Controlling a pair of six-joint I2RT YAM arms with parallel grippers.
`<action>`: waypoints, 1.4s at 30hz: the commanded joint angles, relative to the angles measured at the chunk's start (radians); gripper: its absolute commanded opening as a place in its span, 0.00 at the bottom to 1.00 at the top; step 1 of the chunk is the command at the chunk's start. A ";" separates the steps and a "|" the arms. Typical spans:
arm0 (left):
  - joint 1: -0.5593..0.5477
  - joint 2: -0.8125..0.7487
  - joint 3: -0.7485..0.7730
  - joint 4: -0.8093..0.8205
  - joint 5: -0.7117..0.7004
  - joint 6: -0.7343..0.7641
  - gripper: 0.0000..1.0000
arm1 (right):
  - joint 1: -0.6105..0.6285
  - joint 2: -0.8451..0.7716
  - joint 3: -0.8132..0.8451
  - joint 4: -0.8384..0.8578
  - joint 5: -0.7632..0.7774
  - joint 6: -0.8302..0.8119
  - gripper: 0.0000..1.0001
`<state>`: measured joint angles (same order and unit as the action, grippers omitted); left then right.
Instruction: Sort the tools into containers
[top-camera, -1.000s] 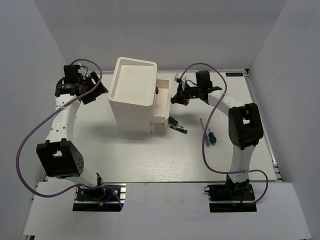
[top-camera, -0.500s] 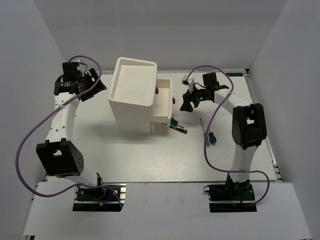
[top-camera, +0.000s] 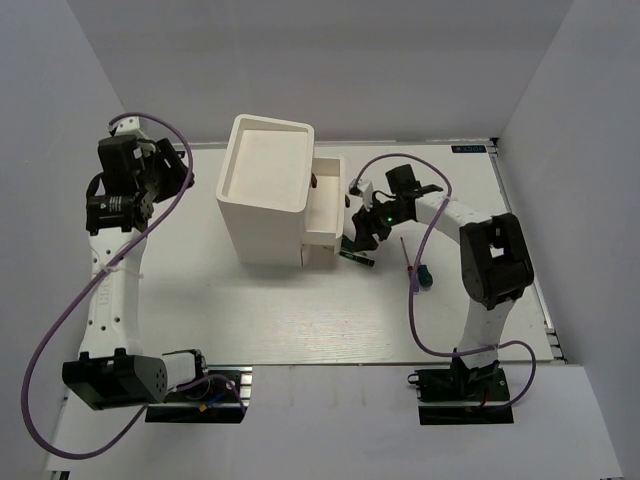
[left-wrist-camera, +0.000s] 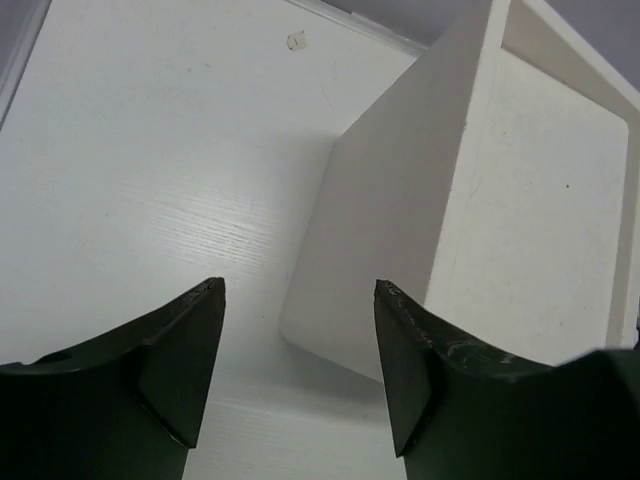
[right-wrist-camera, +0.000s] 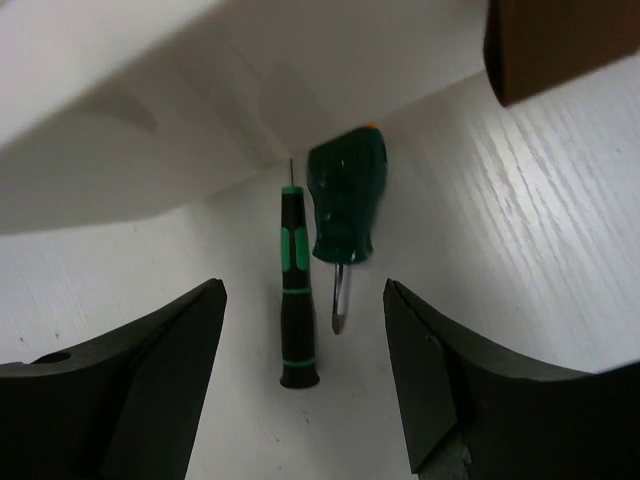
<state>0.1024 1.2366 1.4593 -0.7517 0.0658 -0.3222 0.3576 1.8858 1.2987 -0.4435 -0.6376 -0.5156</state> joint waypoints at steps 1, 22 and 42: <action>0.003 -0.016 -0.059 -0.018 0.008 -0.003 0.71 | 0.023 0.025 0.016 0.077 0.012 0.112 0.71; 0.003 -0.063 -0.082 -0.037 0.008 -0.012 0.73 | 0.101 0.058 -0.167 0.486 0.200 0.198 0.65; 0.003 -0.054 -0.082 -0.006 0.040 -0.021 0.73 | -0.049 -0.224 -0.171 0.404 0.116 0.414 0.00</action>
<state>0.1024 1.2098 1.3659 -0.7837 0.0769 -0.3412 0.3271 1.7485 1.0325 -0.0212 -0.4908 -0.2104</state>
